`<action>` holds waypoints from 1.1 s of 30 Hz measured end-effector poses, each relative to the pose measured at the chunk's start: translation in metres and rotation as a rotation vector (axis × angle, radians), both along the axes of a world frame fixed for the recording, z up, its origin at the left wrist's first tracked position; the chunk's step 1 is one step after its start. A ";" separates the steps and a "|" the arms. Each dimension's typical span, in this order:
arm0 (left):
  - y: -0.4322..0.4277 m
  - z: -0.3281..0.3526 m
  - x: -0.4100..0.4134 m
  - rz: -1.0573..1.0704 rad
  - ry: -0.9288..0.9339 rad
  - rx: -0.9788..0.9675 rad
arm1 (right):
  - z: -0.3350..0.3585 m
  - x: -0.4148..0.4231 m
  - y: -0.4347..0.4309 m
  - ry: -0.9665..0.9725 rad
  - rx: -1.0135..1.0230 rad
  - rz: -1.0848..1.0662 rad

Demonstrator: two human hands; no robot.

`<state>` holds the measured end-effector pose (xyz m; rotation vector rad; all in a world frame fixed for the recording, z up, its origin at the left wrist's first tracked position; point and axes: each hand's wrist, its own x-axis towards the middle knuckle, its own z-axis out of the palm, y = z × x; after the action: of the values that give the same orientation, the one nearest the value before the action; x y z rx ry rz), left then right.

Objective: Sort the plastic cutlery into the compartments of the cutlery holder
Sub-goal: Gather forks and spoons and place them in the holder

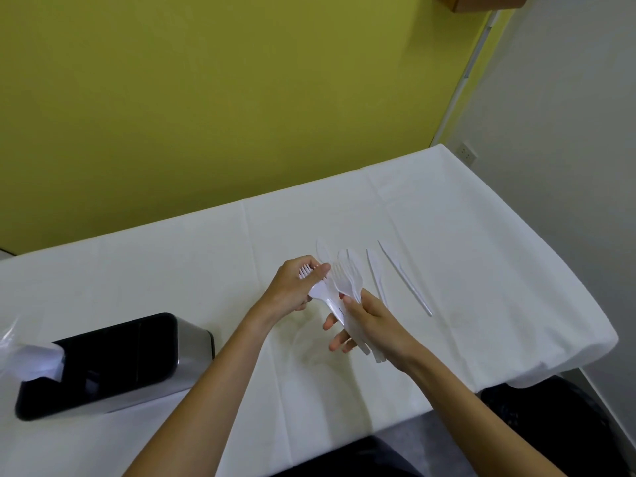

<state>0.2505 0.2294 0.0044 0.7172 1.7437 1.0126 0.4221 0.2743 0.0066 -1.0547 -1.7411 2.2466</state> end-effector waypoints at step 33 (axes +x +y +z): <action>0.014 0.004 0.002 -0.073 0.157 0.038 | 0.008 -0.005 0.005 -0.057 -0.215 -0.105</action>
<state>0.2530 0.2433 0.0084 0.8989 1.8218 0.9633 0.4170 0.2798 0.0145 -1.2312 -1.4493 2.3996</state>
